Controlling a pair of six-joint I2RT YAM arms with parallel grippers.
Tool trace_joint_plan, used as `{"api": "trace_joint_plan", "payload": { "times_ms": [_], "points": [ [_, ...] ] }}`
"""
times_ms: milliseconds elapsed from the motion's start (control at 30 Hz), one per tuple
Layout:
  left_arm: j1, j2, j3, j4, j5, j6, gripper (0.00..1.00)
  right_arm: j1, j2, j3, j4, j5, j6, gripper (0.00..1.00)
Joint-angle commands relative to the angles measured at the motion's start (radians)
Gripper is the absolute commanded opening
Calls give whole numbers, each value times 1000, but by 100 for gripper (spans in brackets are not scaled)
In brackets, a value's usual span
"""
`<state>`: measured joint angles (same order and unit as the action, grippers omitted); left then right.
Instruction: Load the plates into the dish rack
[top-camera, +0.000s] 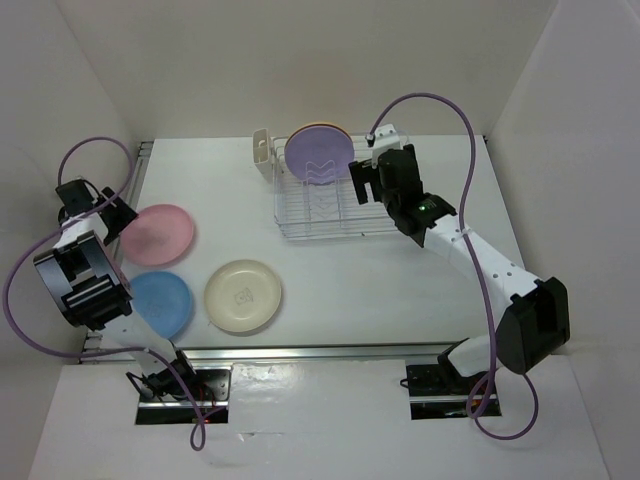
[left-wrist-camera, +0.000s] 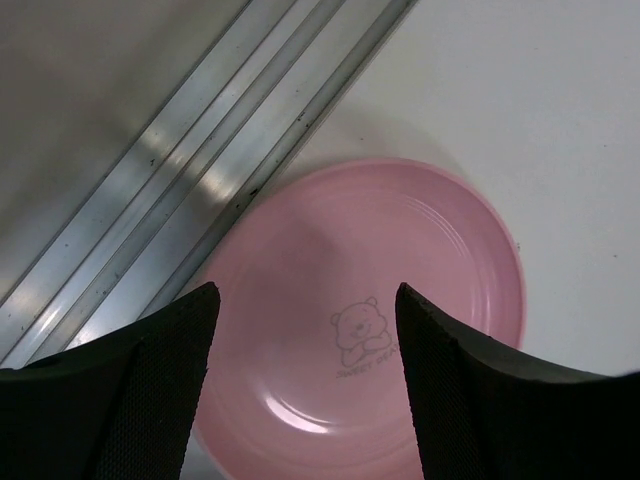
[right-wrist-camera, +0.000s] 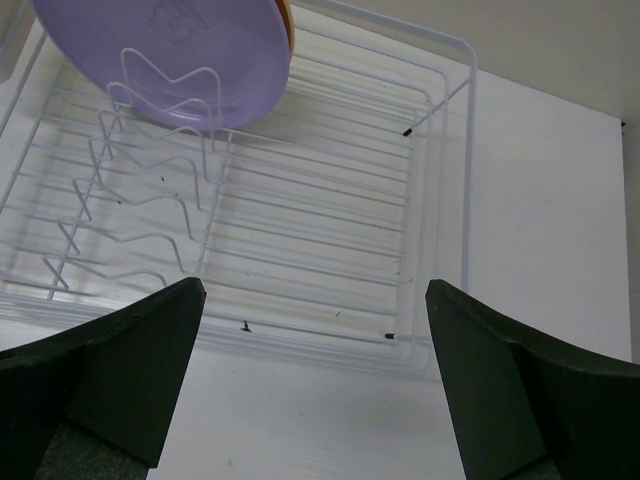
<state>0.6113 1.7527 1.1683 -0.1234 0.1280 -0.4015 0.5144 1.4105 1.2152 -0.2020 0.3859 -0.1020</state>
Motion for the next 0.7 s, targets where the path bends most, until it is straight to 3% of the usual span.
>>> {"api": "trace_joint_plan", "payload": {
  "times_ms": [0,267,667],
  "points": [
    [4,48,85,-71,1,-33,77,-4,-38,-26,52,37,-7,100],
    [4,67,96,-107,-158,-33,77,-4,-28,-56,81,57,-16,100],
    [-41,137,143,-157,-222,-13,77,-13,-10,-56,99,67,-25,100]
  ]
}}
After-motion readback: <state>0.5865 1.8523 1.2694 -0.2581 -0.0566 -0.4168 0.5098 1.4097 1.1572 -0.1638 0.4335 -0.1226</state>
